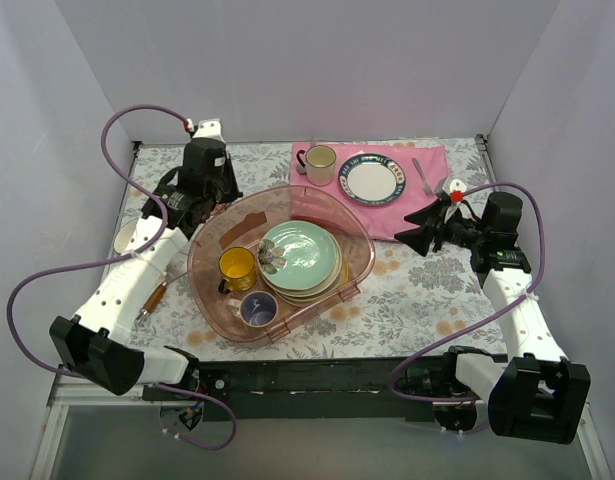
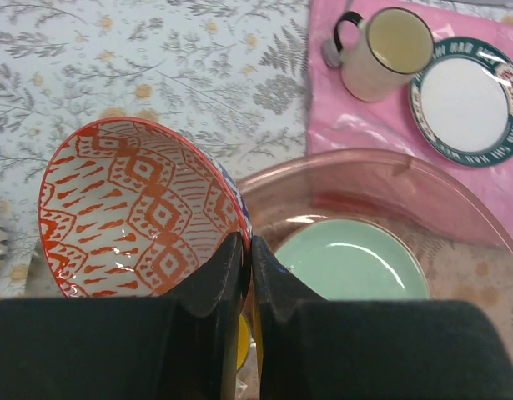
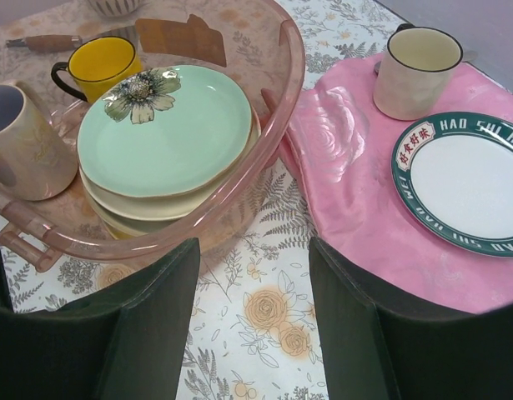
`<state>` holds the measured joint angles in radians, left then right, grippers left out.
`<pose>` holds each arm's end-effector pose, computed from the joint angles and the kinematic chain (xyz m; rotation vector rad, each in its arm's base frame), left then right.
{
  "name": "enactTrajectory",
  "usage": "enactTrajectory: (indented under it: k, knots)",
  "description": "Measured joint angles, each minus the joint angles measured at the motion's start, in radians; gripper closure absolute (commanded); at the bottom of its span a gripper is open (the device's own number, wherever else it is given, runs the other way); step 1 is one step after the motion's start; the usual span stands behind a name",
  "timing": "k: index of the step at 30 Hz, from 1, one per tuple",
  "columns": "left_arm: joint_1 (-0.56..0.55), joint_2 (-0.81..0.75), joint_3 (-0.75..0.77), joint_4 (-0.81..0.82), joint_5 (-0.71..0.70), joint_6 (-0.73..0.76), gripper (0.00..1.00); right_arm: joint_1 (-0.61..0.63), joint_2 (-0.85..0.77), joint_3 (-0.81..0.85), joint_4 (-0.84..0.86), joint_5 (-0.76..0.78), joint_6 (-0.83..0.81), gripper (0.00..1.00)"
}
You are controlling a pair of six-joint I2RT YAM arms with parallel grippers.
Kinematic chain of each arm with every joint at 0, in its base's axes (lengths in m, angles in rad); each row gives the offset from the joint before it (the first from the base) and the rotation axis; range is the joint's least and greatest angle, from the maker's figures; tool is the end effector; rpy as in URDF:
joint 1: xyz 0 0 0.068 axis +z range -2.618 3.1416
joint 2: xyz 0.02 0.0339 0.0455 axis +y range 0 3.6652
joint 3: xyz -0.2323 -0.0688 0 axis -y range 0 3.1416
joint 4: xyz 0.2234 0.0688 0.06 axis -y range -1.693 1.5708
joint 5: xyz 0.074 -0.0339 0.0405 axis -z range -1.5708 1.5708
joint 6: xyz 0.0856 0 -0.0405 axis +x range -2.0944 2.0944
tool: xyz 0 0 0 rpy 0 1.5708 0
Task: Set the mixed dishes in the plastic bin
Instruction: Place the bowl in the plastic bin.
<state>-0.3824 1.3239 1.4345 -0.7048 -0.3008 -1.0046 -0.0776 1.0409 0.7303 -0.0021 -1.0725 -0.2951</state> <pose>0.2949 -0.0913 0.3358 -0.8296 2.0100 -0.4834 0.2481 0.0561 0.2674 -0.8772 1.5430 0.7318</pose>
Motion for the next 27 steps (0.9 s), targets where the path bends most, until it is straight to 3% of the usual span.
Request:
enactTrajectory:
  k: [10,19,27]
  knots:
    - [-0.277,0.007,0.0,-0.003,-0.04,-0.051,1.0,-0.021,0.0,0.0,0.0,0.0,-0.008,0.37]
    - [-0.422,0.067,-0.013,-0.032,-0.072,-0.1,1.0,-0.035,0.003,0.0,0.0,0.0,-0.019,0.37]
    - [-0.556,0.209,-0.021,-0.043,-0.12,-0.15,1.0,-0.047,0.008,0.0,0.0,-0.001,-0.023,0.37]
